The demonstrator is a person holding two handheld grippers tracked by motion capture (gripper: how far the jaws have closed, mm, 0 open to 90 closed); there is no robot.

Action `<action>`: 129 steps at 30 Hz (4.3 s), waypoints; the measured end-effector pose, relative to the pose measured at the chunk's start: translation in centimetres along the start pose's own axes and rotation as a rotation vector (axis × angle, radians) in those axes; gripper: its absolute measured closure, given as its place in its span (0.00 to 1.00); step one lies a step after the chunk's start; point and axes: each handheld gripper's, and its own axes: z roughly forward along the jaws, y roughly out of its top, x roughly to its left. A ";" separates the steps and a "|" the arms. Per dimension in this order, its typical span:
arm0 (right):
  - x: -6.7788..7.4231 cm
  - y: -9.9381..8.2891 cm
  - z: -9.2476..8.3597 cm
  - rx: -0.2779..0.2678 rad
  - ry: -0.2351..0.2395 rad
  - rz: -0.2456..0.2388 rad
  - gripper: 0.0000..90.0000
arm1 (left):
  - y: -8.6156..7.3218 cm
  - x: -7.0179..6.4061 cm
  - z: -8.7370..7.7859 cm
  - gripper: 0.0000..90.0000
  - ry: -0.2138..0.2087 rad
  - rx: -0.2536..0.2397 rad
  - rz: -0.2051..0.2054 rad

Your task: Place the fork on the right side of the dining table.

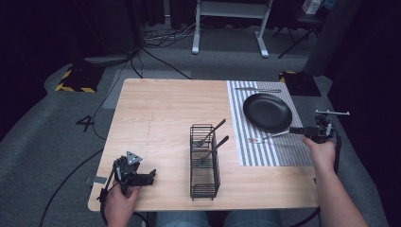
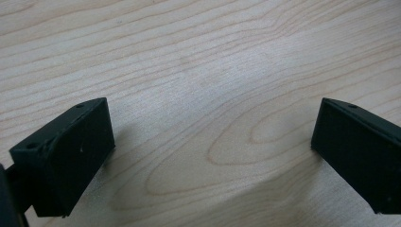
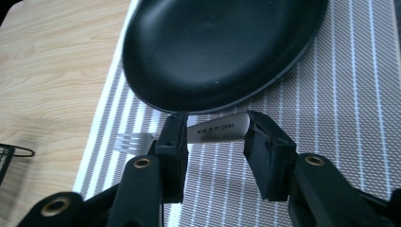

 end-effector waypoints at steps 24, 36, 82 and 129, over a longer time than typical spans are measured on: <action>-3.8 -0.7 1.5 0.029 -0.047 0.075 0.61 | 0.0 0.0 0.0 0.00 0.001 0.000 0.001; -1.9 -0.4 -0.5 -0.019 -0.062 -0.022 0.59 | 0.0 0.0 0.0 0.00 0.000 0.000 0.000; 14.4 -3.6 -5.4 0.018 0.120 -0.514 0.43 | -0.3 -0.2 -0.3 0.00 0.012 -0.001 0.000; 14.5 -14.6 3.7 0.078 0.158 -0.672 0.38 | -0.3 -0.2 -0.3 0.00 0.012 -0.002 0.000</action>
